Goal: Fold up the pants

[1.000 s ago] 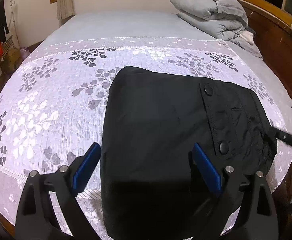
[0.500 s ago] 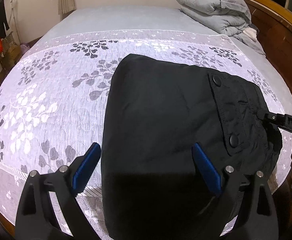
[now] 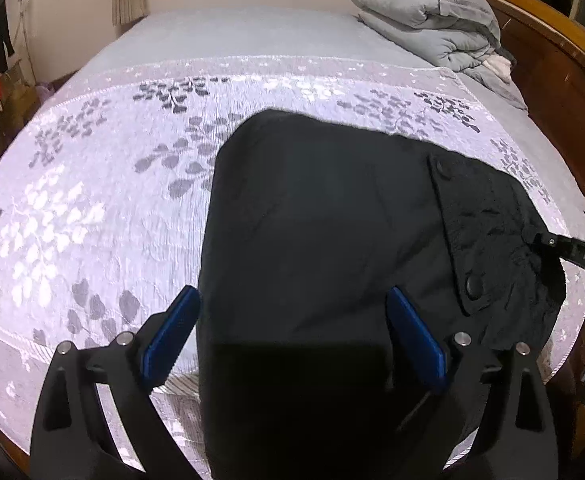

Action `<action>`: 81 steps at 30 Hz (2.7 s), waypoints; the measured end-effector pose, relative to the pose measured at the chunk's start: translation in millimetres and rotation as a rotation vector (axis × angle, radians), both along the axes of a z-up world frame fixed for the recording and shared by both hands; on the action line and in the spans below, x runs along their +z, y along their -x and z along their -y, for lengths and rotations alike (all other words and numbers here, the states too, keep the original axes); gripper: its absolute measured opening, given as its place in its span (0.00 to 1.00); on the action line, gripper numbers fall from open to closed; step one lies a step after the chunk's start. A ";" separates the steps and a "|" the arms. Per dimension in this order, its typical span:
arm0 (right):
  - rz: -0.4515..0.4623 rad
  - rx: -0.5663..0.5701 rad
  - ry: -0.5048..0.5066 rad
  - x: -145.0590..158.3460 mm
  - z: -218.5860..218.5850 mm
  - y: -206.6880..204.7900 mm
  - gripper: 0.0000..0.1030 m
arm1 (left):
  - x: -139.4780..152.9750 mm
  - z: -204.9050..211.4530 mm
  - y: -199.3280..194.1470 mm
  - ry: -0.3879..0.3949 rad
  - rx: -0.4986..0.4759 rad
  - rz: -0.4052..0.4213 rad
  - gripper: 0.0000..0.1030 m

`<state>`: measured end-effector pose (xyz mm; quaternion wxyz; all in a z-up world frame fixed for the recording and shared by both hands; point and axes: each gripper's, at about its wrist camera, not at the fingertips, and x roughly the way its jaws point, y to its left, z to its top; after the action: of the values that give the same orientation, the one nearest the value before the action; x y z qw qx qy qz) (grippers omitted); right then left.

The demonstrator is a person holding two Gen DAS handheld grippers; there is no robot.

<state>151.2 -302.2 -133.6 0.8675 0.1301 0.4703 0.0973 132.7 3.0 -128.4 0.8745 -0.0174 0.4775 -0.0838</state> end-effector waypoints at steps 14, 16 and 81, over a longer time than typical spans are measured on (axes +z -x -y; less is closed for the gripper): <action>-0.003 -0.015 0.064 -4.9 -3.9 2.3 0.19 | 42.2 10.6 11.4 -0.027 -0.008 0.106 0.93; -0.003 -0.019 0.064 -3.0 -2.8 2.8 0.22 | 42.4 10.3 11.5 -0.030 -0.010 0.105 0.93; -0.024 0.101 -0.213 9.8 28.2 45.0 0.22 | -78.1 -29.3 -53.5 0.575 0.009 -0.445 0.98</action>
<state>106.2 -330.3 -123.8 0.8369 0.1989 0.4737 0.1886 186.2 32.3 -206.6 0.7090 -0.2823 0.6128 -0.2051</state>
